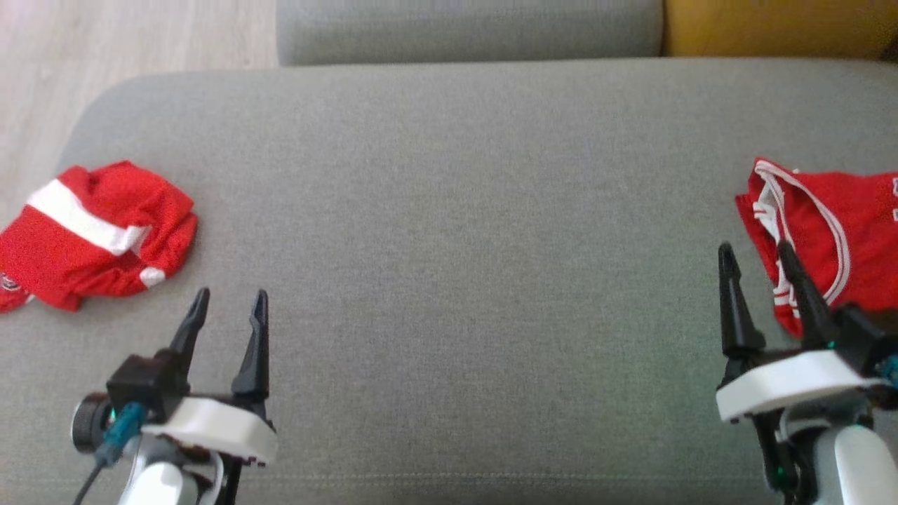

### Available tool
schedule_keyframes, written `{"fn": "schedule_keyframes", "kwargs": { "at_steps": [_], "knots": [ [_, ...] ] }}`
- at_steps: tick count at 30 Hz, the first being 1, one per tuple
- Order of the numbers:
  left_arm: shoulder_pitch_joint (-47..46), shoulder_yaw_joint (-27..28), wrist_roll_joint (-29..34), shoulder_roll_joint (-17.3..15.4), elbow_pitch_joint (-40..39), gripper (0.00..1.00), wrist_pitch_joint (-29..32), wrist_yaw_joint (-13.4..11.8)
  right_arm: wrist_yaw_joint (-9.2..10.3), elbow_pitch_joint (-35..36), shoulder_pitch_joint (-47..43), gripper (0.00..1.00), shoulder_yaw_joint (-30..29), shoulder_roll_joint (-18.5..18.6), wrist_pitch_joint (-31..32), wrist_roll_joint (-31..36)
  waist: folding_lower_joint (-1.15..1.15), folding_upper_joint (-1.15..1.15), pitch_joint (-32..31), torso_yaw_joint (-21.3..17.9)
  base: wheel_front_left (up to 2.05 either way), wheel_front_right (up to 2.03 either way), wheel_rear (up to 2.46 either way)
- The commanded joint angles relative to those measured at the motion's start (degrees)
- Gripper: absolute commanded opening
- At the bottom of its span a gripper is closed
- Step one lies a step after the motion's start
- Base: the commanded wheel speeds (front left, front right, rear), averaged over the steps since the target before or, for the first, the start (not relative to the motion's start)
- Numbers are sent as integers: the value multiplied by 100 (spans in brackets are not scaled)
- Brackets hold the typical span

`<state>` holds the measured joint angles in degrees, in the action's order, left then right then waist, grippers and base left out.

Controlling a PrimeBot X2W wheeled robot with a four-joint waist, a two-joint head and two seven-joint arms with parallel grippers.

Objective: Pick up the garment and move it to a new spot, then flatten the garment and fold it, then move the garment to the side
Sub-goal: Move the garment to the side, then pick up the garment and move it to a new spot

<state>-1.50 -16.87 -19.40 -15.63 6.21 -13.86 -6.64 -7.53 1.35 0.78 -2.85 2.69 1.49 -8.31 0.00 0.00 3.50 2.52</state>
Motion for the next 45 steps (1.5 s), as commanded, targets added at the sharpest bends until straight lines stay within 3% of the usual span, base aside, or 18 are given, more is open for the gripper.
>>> {"fn": "schedule_keyframes", "kwargs": {
  "at_steps": [1, 15, 34, 45],
  "knots": [
    [-152, 201, -47, -137, -191, 100, 2, -28, 4, 184, 113, 100, 142, 20, -62, -29, 0, 0, -88, 23, 0, 0, 0],
    [283, 61, -39, -221, -378, 100, 131, -129, 4, 171, -432, 100, 178, 20, 59, -85, 0, 0, -501, -12, 0, 0, 0],
    [263, 6, -67, -244, -419, 100, 148, -223, 4, 218, -469, 100, 136, 19, 118, -94, 0, 0, -507, 17, 0, 0, 0],
    [100, 19, -78, -263, -426, 100, 147, -261, 4, 320, -546, 100, 55, 19, 133, -70, 0, 0, -496, 637, 0, 0, 0]
  ]
}}
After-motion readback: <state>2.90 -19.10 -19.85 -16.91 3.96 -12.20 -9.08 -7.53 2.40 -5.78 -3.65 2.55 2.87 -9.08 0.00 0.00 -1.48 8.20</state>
